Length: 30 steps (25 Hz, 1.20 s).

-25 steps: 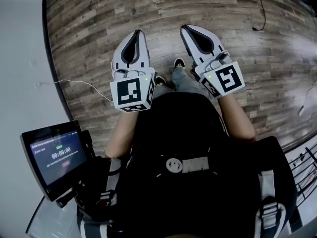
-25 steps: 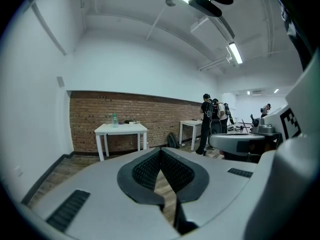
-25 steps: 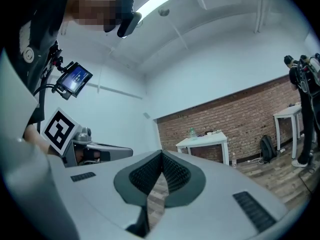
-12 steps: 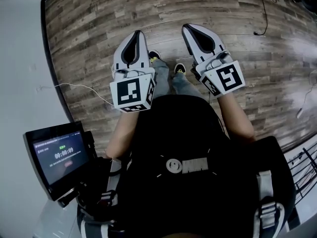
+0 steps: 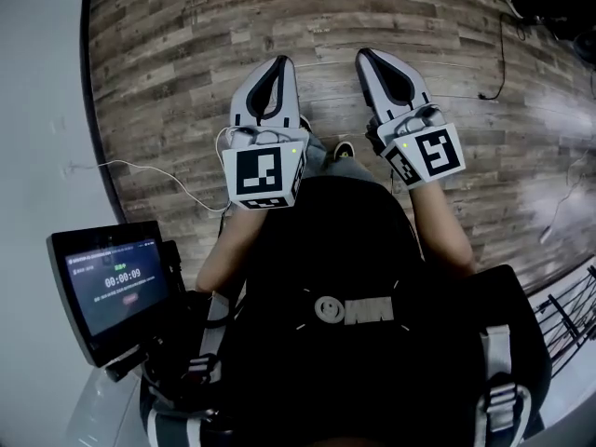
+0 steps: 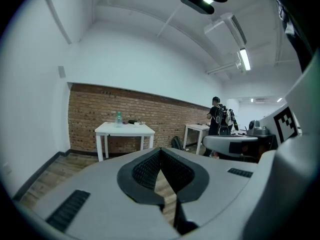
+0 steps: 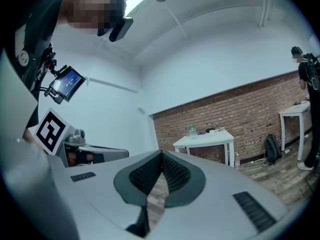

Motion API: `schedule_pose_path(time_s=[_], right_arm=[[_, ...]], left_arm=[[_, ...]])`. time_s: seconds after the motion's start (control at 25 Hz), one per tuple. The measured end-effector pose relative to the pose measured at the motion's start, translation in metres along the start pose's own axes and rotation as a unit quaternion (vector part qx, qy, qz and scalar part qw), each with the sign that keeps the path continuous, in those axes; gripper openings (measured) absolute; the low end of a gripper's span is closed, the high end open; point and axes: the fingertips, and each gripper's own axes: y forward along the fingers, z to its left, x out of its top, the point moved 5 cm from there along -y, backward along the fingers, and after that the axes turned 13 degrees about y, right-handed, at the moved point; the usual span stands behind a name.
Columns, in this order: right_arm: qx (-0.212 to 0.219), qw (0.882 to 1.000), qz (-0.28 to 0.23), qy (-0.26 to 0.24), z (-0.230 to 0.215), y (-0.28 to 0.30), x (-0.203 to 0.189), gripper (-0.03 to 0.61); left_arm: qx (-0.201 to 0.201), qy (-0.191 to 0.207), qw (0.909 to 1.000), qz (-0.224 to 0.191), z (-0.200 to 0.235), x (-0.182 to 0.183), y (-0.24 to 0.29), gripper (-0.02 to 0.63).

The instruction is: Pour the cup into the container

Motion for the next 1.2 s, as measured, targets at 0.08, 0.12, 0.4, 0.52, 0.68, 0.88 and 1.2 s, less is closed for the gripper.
schedule_pose_path(time_s=[0.08, 0.12, 0.4, 0.52, 0.68, 0.88, 1.2], right_arm=[[0.0, 1.0, 0.005, -0.003, -0.002, 0.017, 0.005, 0.005], [-0.001, 1.0, 0.007, -0.005, -0.005, 0.022, 0.007, 0.005], [-0.013, 1.0, 0.012, -0.001, -0.034, 0.036, 0.019, 0.005], [-0.009, 1.0, 0.007, 0.0, -0.046, 0.04, 0.025, 0.005], [-0.002, 1.0, -0.008, 0.008, -0.071, 0.054, 0.032, 0.005], [0.014, 1.0, -0.021, 0.008, -0.119, 0.073, 0.058, 0.005], [0.033, 0.999, -0.018, 0.001, -0.135, 0.103, 0.073, 0.005]], left_arm=[[0.001, -0.008, 1.0, 0.002, 0.015, 0.001, 0.011, 0.0], [0.002, -0.011, 0.9999, 0.004, 0.019, 0.002, 0.017, 0.0], [-0.009, -0.016, 0.9998, 0.008, 0.021, 0.014, 0.056, 0.0], [-0.005, -0.008, 0.9999, 0.003, 0.019, 0.023, 0.069, 0.0], [-0.001, 0.01, 0.9999, 0.006, 0.018, 0.031, 0.096, 0.0], [-0.009, 0.037, 0.9992, 0.008, 0.004, 0.052, 0.149, 0.0], [-0.001, 0.049, 0.9988, -0.004, 0.018, 0.066, 0.18, 0.0]])
